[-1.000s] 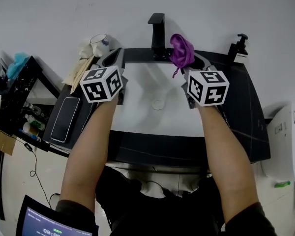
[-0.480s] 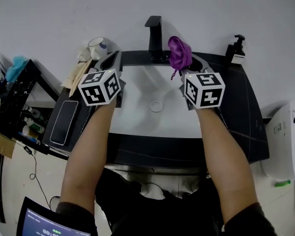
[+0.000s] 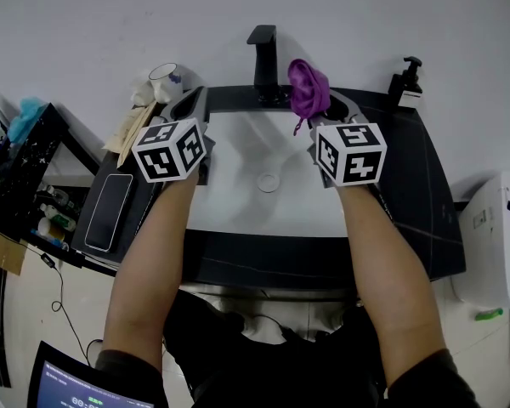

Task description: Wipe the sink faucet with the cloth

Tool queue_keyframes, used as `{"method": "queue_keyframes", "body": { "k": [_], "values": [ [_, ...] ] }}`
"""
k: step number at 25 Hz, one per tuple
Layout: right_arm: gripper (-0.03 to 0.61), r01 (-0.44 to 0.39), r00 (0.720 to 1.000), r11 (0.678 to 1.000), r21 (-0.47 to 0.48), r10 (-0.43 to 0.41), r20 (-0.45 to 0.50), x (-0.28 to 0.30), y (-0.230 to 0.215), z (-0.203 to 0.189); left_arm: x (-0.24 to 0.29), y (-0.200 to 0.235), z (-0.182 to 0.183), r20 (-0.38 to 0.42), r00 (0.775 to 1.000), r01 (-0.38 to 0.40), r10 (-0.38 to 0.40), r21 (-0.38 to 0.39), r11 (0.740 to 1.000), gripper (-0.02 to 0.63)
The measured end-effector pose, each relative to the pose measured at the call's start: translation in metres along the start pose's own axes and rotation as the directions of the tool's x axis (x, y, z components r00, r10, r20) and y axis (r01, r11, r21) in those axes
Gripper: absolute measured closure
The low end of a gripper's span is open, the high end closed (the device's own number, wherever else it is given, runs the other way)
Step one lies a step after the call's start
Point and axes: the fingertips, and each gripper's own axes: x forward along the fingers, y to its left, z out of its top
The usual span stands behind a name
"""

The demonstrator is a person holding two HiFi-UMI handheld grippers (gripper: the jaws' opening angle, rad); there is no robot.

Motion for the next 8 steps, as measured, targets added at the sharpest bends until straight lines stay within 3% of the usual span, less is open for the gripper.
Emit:
{"method": "queue_keyframes", "body": {
  "k": [8],
  "values": [
    [0.514, 0.009, 1.0, 1.0, -0.005, -0.009, 0.001, -0.0001, -0.0012, 0.0002, 0.0002, -0.0004, -0.001, -0.003, 1.0, 0.002, -0.002, 0.003, 1.0, 0.595]
  ]
}}
